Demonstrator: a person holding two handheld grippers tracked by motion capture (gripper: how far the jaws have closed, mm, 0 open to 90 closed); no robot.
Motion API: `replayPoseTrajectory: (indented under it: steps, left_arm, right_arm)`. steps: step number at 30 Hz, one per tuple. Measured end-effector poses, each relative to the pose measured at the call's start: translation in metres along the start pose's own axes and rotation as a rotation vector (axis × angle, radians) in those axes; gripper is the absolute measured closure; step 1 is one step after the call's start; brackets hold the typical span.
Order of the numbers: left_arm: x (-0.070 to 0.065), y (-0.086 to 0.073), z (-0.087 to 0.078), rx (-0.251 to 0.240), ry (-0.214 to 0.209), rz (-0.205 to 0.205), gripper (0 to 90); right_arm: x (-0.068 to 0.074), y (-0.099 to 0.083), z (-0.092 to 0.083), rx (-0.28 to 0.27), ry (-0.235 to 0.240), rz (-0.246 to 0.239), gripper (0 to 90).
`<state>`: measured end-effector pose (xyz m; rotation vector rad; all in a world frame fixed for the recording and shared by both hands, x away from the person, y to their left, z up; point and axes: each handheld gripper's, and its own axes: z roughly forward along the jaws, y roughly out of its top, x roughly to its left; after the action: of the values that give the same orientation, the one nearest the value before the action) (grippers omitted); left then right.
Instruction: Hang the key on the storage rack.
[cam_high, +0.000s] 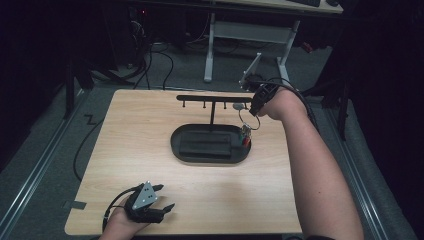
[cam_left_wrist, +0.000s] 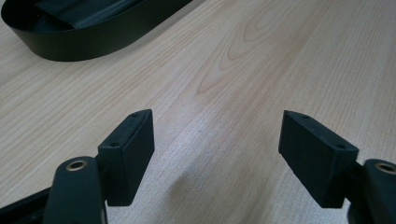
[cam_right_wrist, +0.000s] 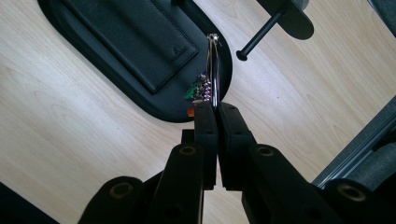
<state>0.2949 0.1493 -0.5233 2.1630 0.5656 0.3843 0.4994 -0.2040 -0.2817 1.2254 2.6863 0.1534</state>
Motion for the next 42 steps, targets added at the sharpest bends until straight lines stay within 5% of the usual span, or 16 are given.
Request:
replayPoseTrajectory:
  steps: [19,32,38,42]
  left_arm:
    - [-0.001,0.000,0.000,0.006,0.003,0.007,27.7]
    - [0.000,-0.001,0.000,0.014,0.002,0.005,27.7]
    - [0.000,-0.002,-0.001,0.013,0.005,0.003,27.7]
    - [0.001,-0.002,-0.002,0.017,0.004,0.007,27.7]
  right_arm:
    - [-0.017,0.010,0.014,-0.007,-0.029,0.062,87.9]
    - [-0.023,0.014,0.030,-0.025,-0.043,0.045,86.2]
    - [-0.023,0.011,0.024,-0.091,-0.103,0.081,58.7]
    - [-0.020,-0.002,0.017,-0.149,-0.114,0.103,50.2]
